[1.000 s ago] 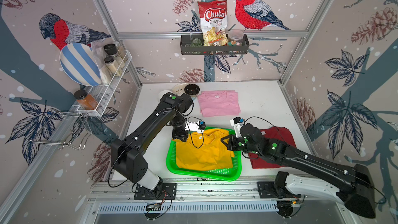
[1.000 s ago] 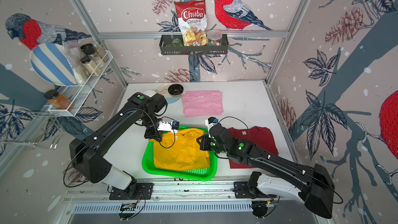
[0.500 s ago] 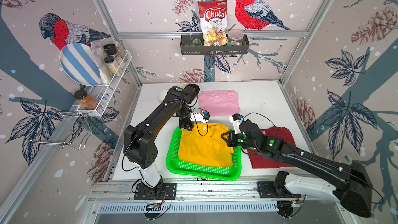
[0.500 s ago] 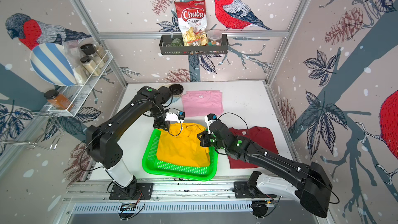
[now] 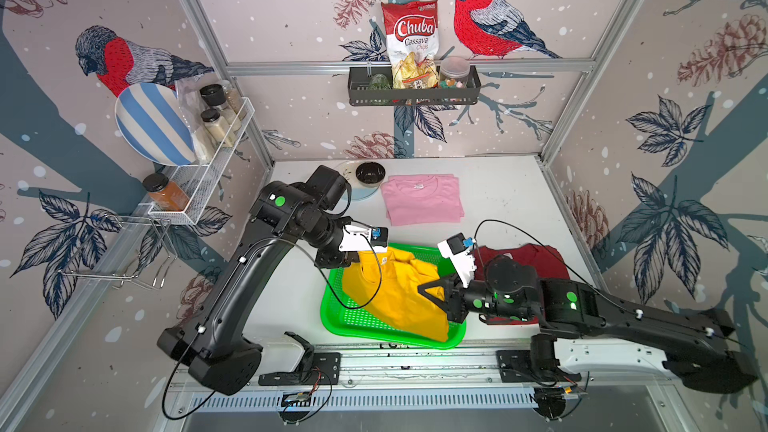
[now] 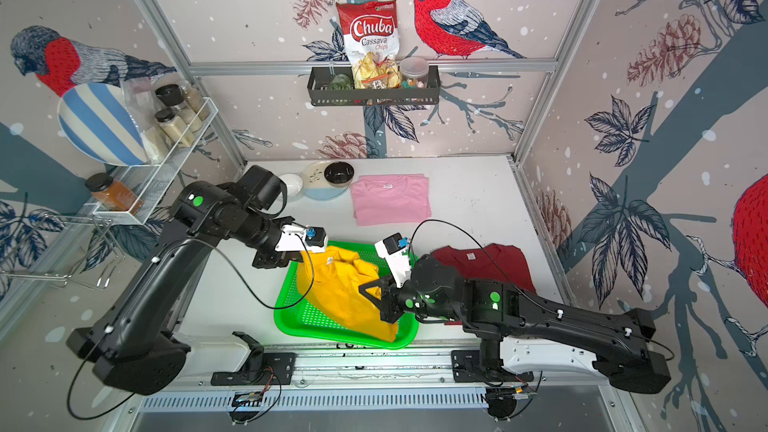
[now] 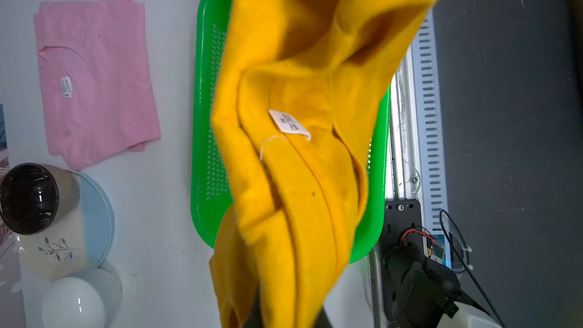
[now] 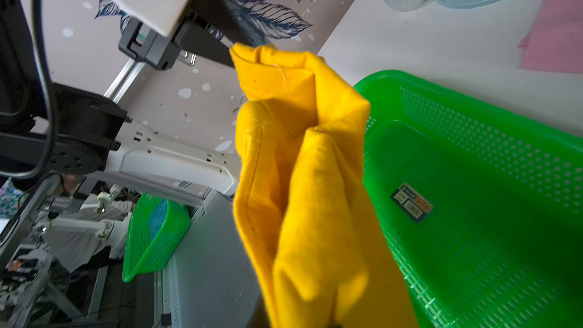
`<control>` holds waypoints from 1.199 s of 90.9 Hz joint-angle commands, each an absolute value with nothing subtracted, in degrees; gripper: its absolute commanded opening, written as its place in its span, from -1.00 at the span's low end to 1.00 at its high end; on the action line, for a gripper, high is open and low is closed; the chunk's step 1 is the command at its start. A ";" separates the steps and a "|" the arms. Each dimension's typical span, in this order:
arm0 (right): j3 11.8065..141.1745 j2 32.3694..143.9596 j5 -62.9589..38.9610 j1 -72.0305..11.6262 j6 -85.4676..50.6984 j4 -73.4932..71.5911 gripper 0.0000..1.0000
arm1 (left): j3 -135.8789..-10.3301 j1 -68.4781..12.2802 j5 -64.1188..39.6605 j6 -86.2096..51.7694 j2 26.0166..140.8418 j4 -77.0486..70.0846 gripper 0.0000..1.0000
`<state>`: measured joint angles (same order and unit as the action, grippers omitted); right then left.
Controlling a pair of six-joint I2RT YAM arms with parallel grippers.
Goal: Put the folded t-shirts into the basket
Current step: Place the T-shirt in the bin.
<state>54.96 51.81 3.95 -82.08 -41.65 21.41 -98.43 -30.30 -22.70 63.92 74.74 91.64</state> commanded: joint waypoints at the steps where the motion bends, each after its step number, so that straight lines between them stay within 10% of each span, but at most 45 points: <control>1: 54.73 52.10 8.21 -85.85 -40.33 18.84 -1.00 | -96.02 -31.17 -25.65 64.00 73.31 103.63 -1.00; 51: 39.21 45.18 19.24 -80.15 -53.63 16.96 -1.00 | -84.19 -31.29 -19.49 65.21 81.82 99.30 -1.00; 109: 31.51 56.54 5.42 -58.28 -47.17 7.84 -1.00 | -82.38 -31.11 -6.38 62.84 99.19 75.33 -1.00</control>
<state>31.90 54.06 8.05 -59.90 -49.21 11.46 -81.65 -31.24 -10.76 62.96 97.51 78.26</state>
